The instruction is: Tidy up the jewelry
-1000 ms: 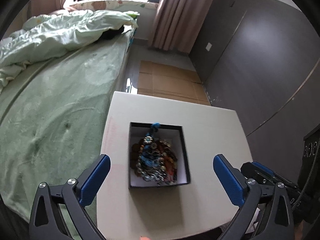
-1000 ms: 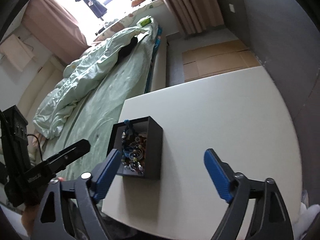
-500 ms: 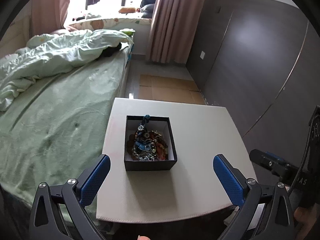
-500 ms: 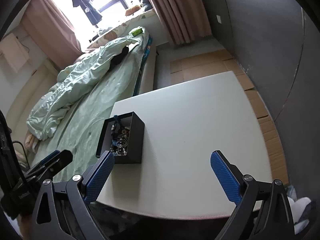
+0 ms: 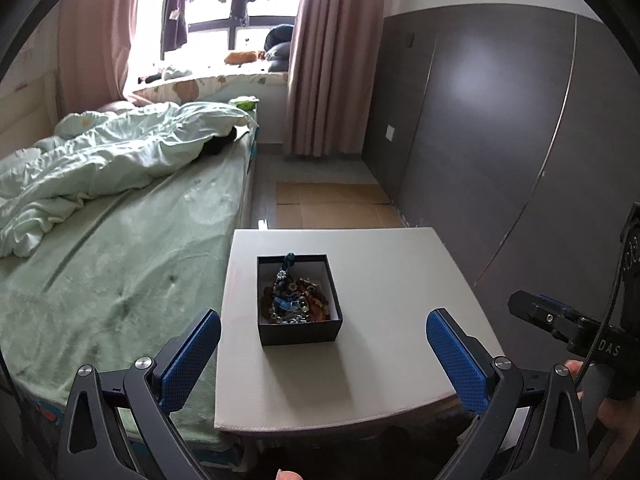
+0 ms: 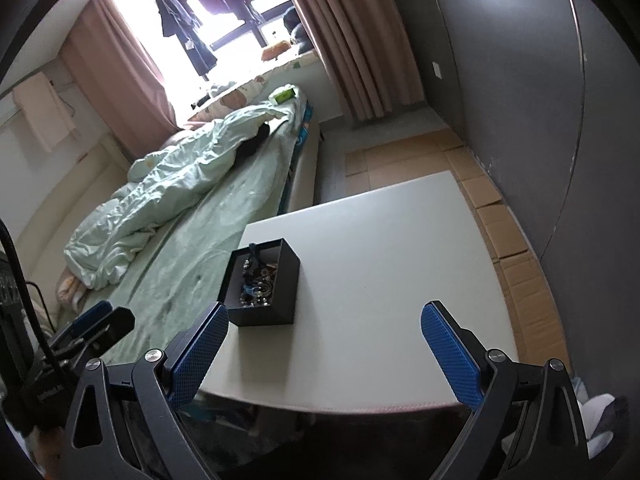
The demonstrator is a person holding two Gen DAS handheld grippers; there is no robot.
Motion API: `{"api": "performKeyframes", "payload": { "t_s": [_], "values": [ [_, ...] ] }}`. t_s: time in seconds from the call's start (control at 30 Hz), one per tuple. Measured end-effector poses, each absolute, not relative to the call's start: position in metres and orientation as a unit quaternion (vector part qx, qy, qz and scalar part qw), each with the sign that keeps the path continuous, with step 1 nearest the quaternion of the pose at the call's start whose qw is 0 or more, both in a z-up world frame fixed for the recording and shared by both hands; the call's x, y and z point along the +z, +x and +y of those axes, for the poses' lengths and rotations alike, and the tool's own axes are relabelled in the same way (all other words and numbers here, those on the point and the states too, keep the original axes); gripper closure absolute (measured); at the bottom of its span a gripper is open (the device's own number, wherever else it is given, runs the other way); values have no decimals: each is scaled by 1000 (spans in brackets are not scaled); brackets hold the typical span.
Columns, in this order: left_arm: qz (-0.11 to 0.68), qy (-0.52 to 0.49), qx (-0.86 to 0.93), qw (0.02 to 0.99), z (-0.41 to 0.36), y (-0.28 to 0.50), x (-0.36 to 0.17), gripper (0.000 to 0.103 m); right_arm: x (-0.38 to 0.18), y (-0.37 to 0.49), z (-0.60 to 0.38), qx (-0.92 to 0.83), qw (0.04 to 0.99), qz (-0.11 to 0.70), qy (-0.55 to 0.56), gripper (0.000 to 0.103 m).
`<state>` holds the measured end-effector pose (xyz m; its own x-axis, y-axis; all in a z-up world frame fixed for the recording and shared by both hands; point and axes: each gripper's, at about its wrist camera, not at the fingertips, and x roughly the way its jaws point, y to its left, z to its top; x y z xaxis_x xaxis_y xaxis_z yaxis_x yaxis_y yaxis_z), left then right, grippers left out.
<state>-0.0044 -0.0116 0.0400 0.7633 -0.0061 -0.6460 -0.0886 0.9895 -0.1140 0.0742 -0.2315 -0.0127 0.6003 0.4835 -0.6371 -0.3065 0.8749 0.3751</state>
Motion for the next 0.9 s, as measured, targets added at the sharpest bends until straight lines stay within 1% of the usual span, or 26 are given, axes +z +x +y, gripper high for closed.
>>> {"api": "performKeyframes", "payload": {
  "t_s": [0.33, 0.9],
  "values": [
    [318, -73, 31, 945, -8, -20, 48, 0, -8, 54, -225, 232, 894, 372, 96, 6],
    [317, -59, 35, 946, -9, -20, 47, 0, -7, 44, -224, 228, 899, 362, 91, 6]
  ]
}}
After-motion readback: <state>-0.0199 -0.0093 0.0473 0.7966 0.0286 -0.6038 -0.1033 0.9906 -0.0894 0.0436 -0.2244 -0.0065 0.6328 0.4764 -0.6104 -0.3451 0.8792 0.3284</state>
